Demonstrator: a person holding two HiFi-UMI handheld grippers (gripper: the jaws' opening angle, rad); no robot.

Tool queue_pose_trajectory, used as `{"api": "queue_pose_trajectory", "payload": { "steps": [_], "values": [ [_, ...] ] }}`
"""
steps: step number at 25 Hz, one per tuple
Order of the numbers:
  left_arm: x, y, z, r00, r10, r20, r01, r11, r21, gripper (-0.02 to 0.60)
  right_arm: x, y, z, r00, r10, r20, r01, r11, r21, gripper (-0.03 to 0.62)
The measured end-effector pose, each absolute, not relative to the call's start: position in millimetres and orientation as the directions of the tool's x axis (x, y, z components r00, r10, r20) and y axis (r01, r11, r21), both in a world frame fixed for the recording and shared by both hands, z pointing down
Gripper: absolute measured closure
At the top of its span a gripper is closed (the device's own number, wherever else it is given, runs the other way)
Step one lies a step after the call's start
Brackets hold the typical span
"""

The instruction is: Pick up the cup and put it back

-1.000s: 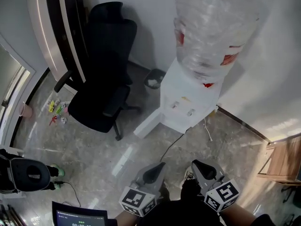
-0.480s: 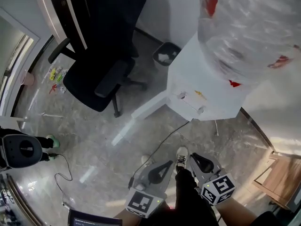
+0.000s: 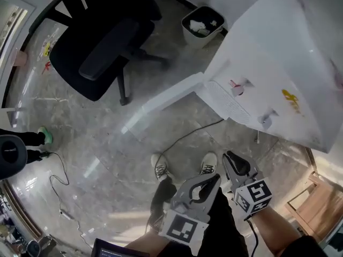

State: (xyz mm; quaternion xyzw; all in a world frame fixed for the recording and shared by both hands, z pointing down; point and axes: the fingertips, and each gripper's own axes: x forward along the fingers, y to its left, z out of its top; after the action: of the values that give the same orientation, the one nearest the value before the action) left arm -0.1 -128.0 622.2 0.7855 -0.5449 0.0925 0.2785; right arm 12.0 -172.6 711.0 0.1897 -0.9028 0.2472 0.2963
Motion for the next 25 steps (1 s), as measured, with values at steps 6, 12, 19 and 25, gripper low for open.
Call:
{"api": "queue_pose_trajectory", "payload": {
  "steps": [6,12,19,25],
  "values": [
    [-22.0,-152.5,719.2,0.373,-0.863,0.341,-0.921,-0.299,0.251,0.578,10.3,-203.2,878.6,-0.68,-0.244,0.691,-0.562,0.779,-0.278,0.51],
    [-41.3,-151.0,809.8,0.438,-0.826,0.355,-0.887,-0.334,0.319,0.578,8.3,-268.4,1032.3,-0.57,-0.364,0.737,-0.728,0.639,-0.248,0.485],
    [-49.0,-181.0,840.7,0.536,-0.786,0.309,-0.832,-0.429,0.353,0.578,19.3,-363.9,1139.2,-0.358,-0.516,0.778,-0.901,0.41,-0.143,0.453],
    [-52.6,-213.5,849.1,0.596,-0.763,0.249,-0.796,-0.523,0.304,0.578,-1.1,-394.3,1136.7,-0.444,-0.522,0.729,-0.865,0.463,-0.196,0.455]
  ]
}}
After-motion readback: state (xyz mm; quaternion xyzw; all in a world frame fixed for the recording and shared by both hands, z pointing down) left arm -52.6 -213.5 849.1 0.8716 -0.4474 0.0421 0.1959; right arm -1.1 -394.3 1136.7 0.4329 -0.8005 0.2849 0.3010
